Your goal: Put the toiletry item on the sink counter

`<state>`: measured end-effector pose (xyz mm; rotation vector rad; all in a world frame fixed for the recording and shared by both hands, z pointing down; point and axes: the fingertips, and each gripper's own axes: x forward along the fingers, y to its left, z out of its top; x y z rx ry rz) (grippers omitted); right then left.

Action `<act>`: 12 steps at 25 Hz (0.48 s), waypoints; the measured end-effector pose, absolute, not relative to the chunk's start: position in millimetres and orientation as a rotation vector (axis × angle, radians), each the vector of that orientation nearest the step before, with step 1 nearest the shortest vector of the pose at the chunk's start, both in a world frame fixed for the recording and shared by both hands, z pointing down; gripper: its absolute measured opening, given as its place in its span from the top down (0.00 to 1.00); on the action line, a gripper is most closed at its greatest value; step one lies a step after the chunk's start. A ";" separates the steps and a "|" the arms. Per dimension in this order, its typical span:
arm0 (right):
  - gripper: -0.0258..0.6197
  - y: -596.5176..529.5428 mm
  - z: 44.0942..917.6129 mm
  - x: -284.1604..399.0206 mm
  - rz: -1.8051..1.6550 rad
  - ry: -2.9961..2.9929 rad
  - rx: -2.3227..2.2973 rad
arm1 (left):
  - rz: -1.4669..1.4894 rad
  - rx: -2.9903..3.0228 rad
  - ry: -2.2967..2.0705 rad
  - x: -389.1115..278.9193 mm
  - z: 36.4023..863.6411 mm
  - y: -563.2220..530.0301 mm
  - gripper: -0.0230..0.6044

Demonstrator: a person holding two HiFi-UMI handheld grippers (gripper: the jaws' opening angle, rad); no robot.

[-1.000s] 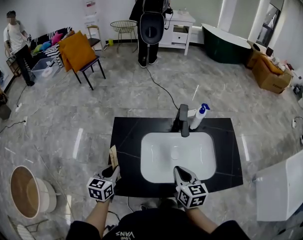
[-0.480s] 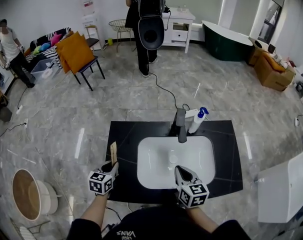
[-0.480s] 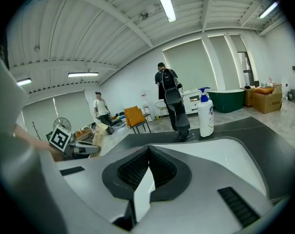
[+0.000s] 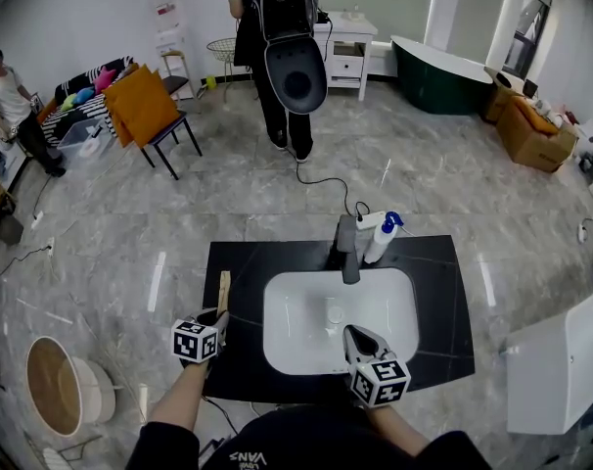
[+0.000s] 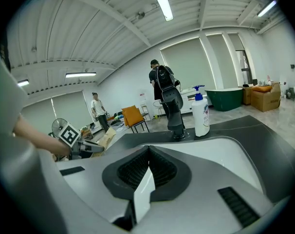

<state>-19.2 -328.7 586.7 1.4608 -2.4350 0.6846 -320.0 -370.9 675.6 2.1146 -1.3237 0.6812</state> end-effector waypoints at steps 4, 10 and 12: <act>0.96 -330.2 586.7 -15.7 0.689 -2.430 1.464 | 0.709 2.072 -1.336 -323.6 684.8 -379.2 0.89; 0.96 -331.4 588.6 -3.4 0.693 -2.416 1.487 | 0.784 2.017 -1.348 -325.7 699.7 -387.8 0.89; 0.96 -332.6 588.2 0.3 0.691 -2.413 1.494 | 0.801 1.996 -1.359 -327.5 703.5 -390.4 0.89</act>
